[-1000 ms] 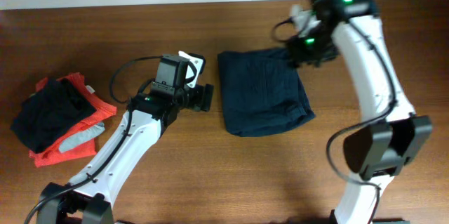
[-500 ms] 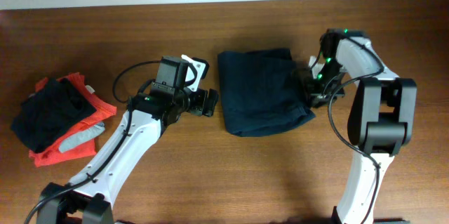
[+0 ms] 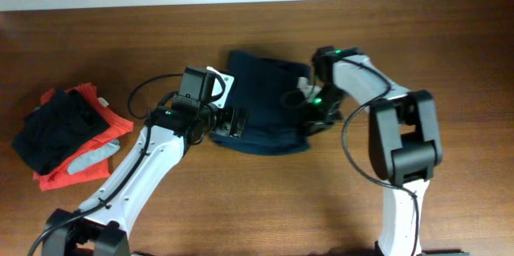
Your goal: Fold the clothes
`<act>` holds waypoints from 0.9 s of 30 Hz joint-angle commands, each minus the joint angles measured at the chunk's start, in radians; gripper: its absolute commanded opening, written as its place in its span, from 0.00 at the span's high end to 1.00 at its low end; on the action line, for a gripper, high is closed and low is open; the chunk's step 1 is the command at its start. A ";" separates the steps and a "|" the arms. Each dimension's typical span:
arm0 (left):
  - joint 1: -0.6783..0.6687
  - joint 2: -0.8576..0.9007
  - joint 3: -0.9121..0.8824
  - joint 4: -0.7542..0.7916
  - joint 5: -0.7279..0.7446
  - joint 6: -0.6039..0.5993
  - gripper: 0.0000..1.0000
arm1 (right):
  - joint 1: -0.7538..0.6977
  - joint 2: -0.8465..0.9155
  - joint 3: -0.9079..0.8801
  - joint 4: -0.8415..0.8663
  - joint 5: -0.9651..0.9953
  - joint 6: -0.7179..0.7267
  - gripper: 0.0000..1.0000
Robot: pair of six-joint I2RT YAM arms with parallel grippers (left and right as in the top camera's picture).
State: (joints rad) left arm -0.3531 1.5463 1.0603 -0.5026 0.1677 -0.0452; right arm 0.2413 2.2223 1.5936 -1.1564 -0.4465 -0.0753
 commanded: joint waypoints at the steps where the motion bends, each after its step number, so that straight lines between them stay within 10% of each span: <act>1: 0.024 -0.022 0.021 -0.004 -0.010 0.001 0.01 | 0.050 0.023 0.014 0.009 -0.203 0.002 0.77; 10: 0.074 -0.022 0.021 -0.083 -0.010 -0.138 0.01 | 0.035 0.005 0.146 -0.111 0.136 0.018 0.76; 18: 0.107 -0.022 0.018 -0.341 -0.010 -0.616 0.01 | -0.089 0.003 0.422 -0.311 0.286 0.013 0.71; 27: 0.107 -0.021 -0.196 -0.081 -0.018 -0.967 0.01 | -0.103 0.004 0.427 -0.329 0.283 -0.011 0.71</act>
State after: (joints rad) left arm -0.2493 1.5425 0.9546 -0.6598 0.1574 -0.8360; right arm 0.1326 2.2322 2.0075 -1.4769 -0.1806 -0.0643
